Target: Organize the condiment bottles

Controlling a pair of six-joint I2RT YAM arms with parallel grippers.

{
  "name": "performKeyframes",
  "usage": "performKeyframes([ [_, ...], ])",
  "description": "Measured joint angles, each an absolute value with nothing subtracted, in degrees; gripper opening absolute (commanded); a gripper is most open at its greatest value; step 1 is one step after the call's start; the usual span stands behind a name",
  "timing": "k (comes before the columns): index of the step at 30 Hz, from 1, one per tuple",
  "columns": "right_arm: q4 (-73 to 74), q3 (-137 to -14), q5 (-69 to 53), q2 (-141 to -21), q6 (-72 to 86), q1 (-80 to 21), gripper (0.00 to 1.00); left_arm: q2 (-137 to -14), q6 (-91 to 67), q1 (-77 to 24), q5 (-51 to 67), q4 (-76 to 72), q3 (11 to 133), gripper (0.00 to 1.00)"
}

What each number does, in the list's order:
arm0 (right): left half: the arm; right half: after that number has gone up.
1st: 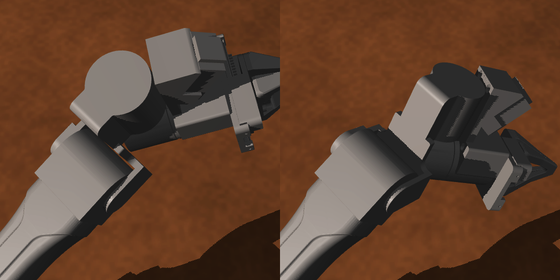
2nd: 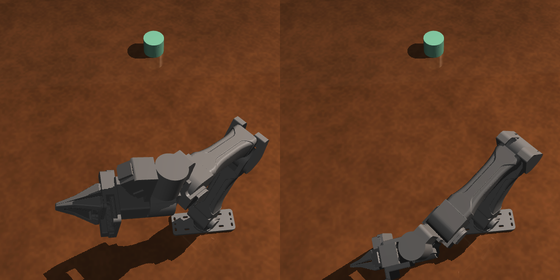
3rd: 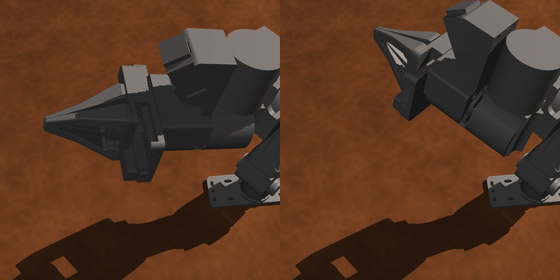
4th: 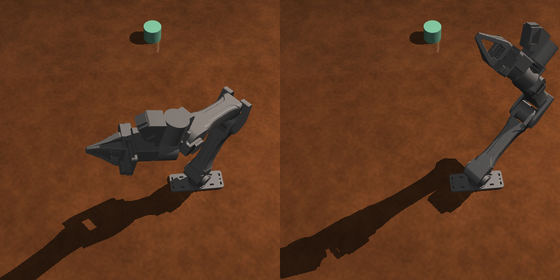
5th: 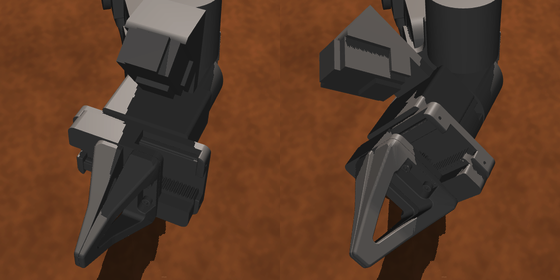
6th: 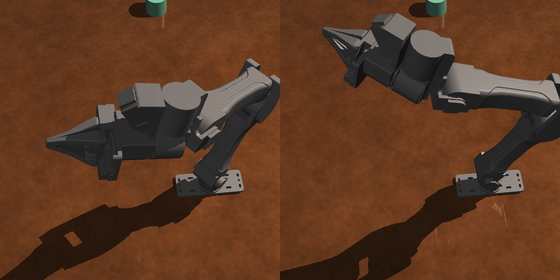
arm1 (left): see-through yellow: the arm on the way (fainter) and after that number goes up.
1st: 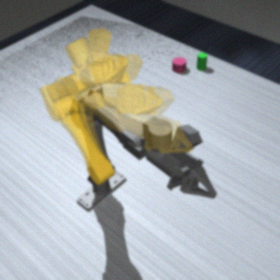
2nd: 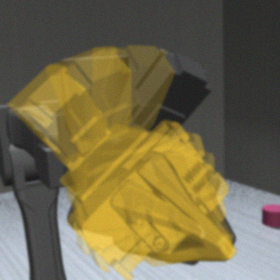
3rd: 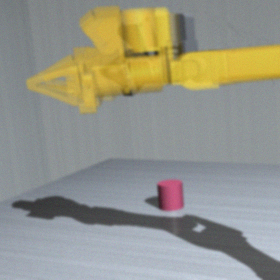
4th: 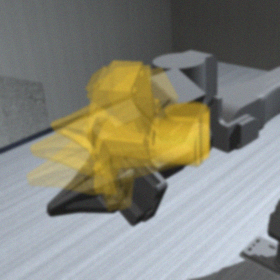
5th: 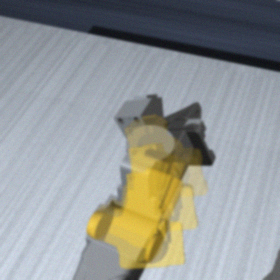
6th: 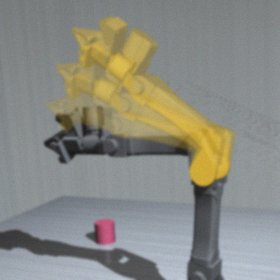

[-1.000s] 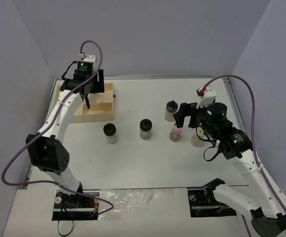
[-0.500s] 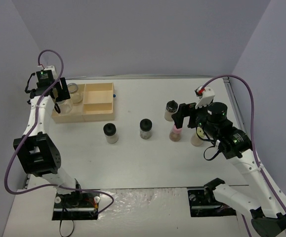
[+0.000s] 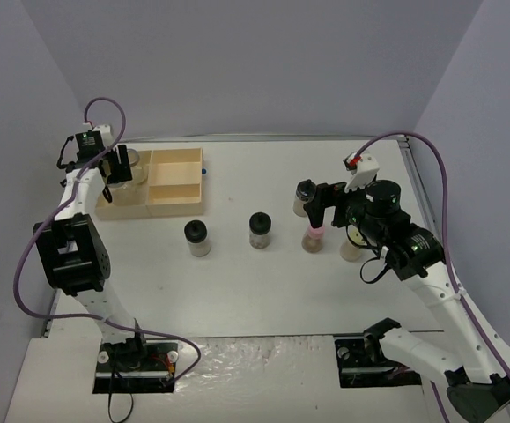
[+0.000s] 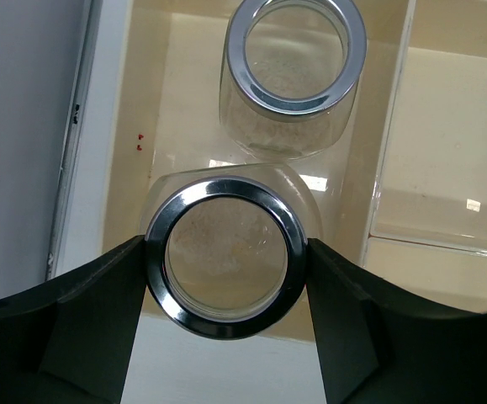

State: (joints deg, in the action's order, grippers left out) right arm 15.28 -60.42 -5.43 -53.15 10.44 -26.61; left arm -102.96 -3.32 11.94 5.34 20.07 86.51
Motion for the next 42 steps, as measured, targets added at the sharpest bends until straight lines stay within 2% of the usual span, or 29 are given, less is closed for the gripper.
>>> performKeyframes([
  [4, 15.18, -60.41, -5.43, -53.44, 10.44, -26.61, 1.00, -104.57, -3.33, 11.97, 6.16, 18.15, 84.96, 0.15],
  [10, 14.53, -59.75, -5.44, -53.49, 10.46, -26.61, 1.00, -104.59, -3.47, 11.98, 6.65, 16.03, 81.53, 0.38],
  [12, 14.37, -59.43, -5.46, -53.54, 10.46, -26.61, 1.00, -104.57, -3.56, 11.99, 6.73, 15.45, 81.21, 0.60],
  [14, 14.35, -59.26, -5.54, -53.63, 10.46, -26.61, 1.00, -104.57, -3.65, 11.99, 6.80, 15.19, 81.03, 0.78],
  [17, 14.31, -59.22, -5.89, -53.69, 10.48, -26.61, 1.00, -104.55, -3.96, 11.97, 6.87, 15.11, 81.03, 0.95],
  [24, 13.87, -59.04, -6.95, -53.55, 10.46, -26.61, 1.00, -98.48, -6.16, 11.36, 6.95, 18.42, 80.97, 0.97],
  [29, 13.87, -58.89, -7.37, -52.60, 10.33, -26.61, 1.00, -85.76, -7.64, 5.96, 7.11, 21.37, 78.61, 0.97],
  [36, 13.49, -58.15, -8.21, -50.23, 10.01, -26.61, 1.00, -68.52, -8.15, -9.64, 15.08, 23.67, 65.67, 0.97],
  [42, 13.48, -57.17, -9.62, -49.71, 9.76, -26.61, 1.00, -62.33, -9.63, -14.92, 17.07, 25.69, 55.28, 0.97],
])
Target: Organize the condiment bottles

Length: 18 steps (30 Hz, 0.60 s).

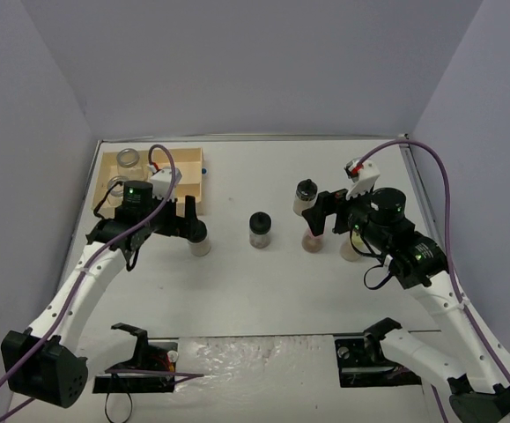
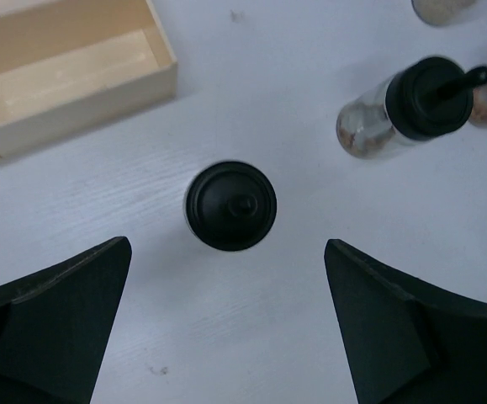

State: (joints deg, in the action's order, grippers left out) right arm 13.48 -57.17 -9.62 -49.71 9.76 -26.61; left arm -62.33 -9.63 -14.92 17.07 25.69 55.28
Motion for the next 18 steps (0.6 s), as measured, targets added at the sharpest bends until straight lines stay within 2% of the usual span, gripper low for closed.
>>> performKeyframes([
  [9, 13.50, -56.29, -10.55, -48.99, 9.61, -26.61, 1.00, -62.91, -11.64, -23.44, 11.58, 24.54, 49.58, 0.97],
  [18, 13.50, -56.16, -11.00, -48.47, 9.63, -26.61, 1.00, -67.37, -14.29, -23.94, 1.86, 19.21, 48.47, 0.93],
])
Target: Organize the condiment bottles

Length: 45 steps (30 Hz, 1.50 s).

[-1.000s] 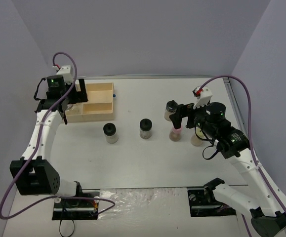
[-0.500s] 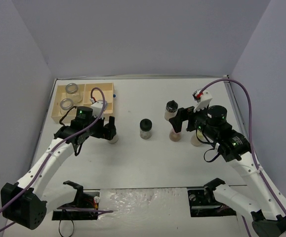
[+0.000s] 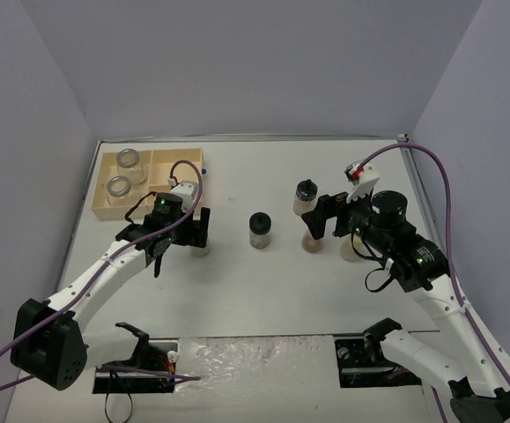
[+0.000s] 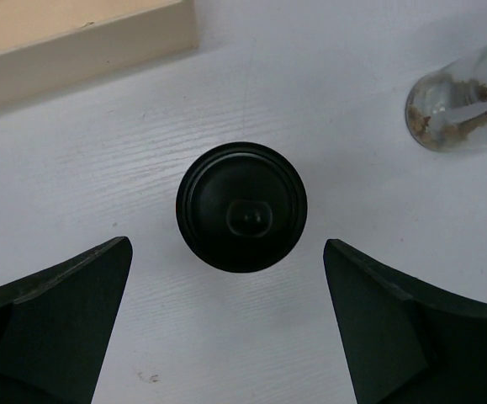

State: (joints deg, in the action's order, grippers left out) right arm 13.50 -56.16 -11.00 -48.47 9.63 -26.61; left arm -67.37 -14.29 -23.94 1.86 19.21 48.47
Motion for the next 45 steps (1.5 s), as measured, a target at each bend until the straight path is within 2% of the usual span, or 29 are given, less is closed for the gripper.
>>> performKeyframes([
  [8, 13.47, -56.16, -10.99, -48.53, 9.63, -26.61, 1.00, -73.82, -15.29, -23.94, 1.24, 16.52, 48.47, 0.81],
  [13, 13.47, -56.16, -10.98, -48.63, 9.63, -26.61, 1.00, -74.81, -15.38, -23.94, 1.58, 15.88, 48.47, 0.63],
  [16, 13.47, -56.16, -11.00, -49.22, 9.60, -26.61, 1.00, -74.81, -15.48, -23.94, 1.90, 15.22, 48.52, 0.41],
  [19, 13.47, -56.16, -10.99, -50.10, 9.57, -26.61, 1.00, -74.81, -15.45, -23.94, 1.98, 15.06, 48.60, 0.13],
  [21, 13.49, -56.16, -10.98, -50.53, 9.51, -26.61, 1.00, -74.79, -15.44, -23.94, 2.08, 15.39, 48.83, 0.01],
  [26, 13.48, -56.18, -10.98, -51.26, 9.20, -26.61, 1.00, -74.80, -15.39, -23.94, 2.03, 21.29, 54.09, 0.00],
  [32, 13.47, -56.35, -10.94, -52.22, 8.88, -26.61, 1.00, -77.00, -15.02, -23.09, -0.32, 28.36, 73.06, 0.00],
  [39, 13.28, -56.86, -10.69, -54.03, 8.69, -26.61, 1.00, -93.16, -14.65, -13.07, -0.48, 31.95, 99.61, 0.00],
  [45, 13.20, -57.27, -10.21, -54.82, 8.68, -26.61, 1.00, -108.90, -13.94, -7.08, -1.65, 34.43, 111.77, 0.00],
])
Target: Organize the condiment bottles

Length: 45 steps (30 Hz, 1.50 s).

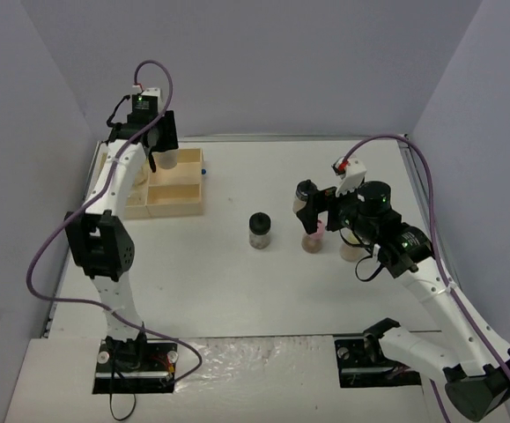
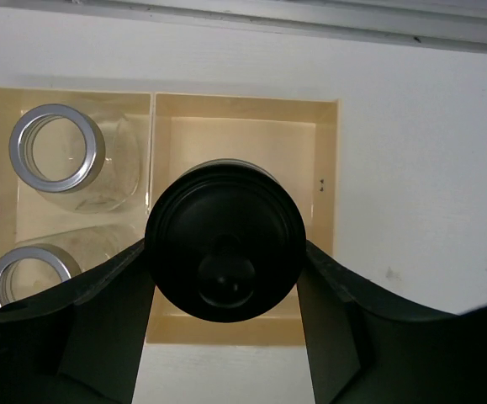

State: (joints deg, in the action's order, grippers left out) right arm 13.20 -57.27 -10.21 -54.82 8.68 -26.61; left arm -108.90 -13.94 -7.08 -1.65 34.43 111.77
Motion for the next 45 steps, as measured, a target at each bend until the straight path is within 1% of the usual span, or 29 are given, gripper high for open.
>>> performKeyframes([
  [6, 13.06, -57.45, -9.21, -55.07, 8.67, -26.59, 1.00, -120.99, -13.69, -5.47, -1.61, 37.04, 119.20, 0.00],
  [12, 13.06, -57.45, -8.00, -55.93, 8.73, -26.59, 1.00, -127.00, -13.69, -5.06, -2.02, 37.16, 122.31, 0.00],
  [26, 13.04, -57.45, -6.30, -57.80, 8.73, -26.55, 1.00, -130.44, -13.72, -4.14, -4.34, 31.27, 122.10, 0.00],
  [39, 13.04, -57.45, -5.78, -58.37, 8.73, -26.55, 1.00, -132.22, -15.26, -2.13, -3.06, 25.76, 121.29, 0.01],
  [45, 13.04, -57.45, -5.76, -58.41, 8.73, -26.55, 1.00, -132.22, -15.22, -2.11, -3.00, 23.21, 120.24, 0.10],
])
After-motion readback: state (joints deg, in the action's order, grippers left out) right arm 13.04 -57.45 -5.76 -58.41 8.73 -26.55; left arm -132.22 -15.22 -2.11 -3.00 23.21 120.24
